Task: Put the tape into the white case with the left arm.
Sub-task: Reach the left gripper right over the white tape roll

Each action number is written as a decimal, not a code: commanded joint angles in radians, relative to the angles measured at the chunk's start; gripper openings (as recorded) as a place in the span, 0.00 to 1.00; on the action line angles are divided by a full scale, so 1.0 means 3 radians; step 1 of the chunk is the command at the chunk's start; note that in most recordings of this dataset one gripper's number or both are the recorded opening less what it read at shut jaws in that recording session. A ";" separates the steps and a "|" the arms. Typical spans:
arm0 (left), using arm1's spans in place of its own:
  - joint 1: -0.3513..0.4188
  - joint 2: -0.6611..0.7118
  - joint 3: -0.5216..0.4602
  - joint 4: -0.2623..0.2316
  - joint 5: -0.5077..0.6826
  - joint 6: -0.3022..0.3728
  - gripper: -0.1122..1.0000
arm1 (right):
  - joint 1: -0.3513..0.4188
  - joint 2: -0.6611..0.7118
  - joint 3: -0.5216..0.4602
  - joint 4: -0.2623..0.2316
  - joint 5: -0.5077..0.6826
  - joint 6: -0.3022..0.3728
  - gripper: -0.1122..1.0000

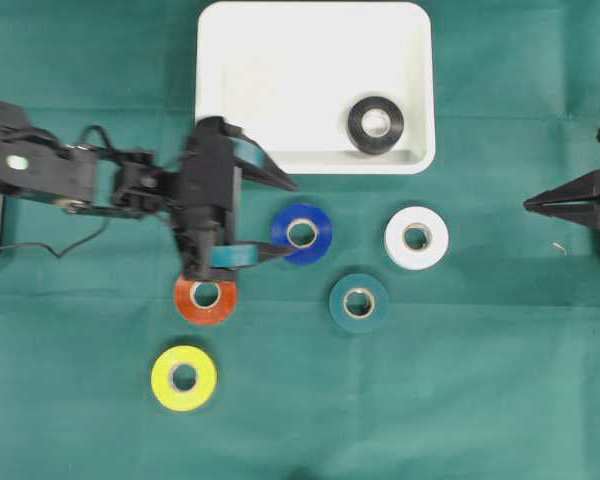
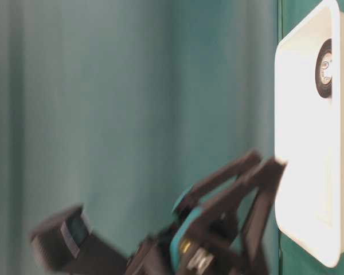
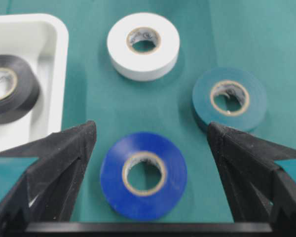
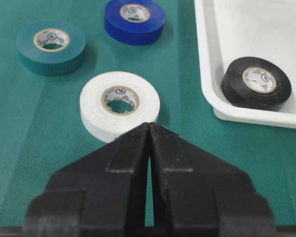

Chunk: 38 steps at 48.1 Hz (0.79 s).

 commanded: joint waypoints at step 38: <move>-0.0138 0.1089 -0.1375 0.0005 0.0588 0.0036 0.99 | -0.0072 0.0026 -0.0031 -0.0005 -0.0036 0.0005 0.02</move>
